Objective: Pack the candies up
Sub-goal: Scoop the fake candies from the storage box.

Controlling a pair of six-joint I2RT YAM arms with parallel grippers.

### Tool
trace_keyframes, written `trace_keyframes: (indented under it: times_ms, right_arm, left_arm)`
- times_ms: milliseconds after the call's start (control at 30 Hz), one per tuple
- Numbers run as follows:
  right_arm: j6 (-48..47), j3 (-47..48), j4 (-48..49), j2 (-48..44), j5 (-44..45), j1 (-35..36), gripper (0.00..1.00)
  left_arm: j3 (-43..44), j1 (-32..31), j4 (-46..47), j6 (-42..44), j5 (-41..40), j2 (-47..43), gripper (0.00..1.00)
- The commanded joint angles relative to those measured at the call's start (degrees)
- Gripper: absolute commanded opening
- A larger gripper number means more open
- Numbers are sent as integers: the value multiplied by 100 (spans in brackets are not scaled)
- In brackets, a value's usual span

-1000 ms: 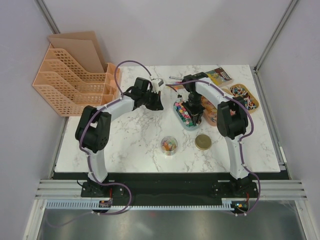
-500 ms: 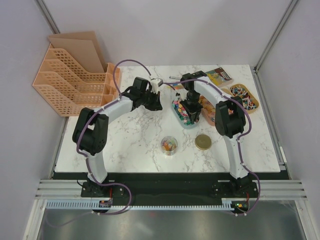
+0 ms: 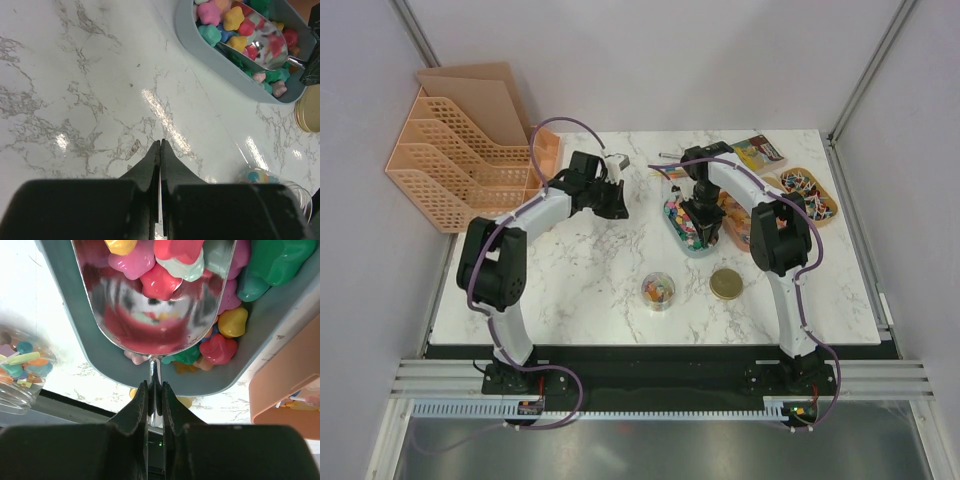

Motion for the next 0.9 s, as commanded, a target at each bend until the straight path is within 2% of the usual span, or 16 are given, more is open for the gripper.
trace_keyframes:
  times_ms: [0,400,867]
  right_arm:
    - [72,72,447,-256,-126,27,0]
    - [222,-324,561,-705,234,53,0]
    - [846,-931,1483,-898,313,132,0]
  left_arm:
    - [191,25,-70,330,92,-406,2]
    - [165,43,-70,338,48,-502,2]
    - [-161,52,-70,505,-110,-845,2]
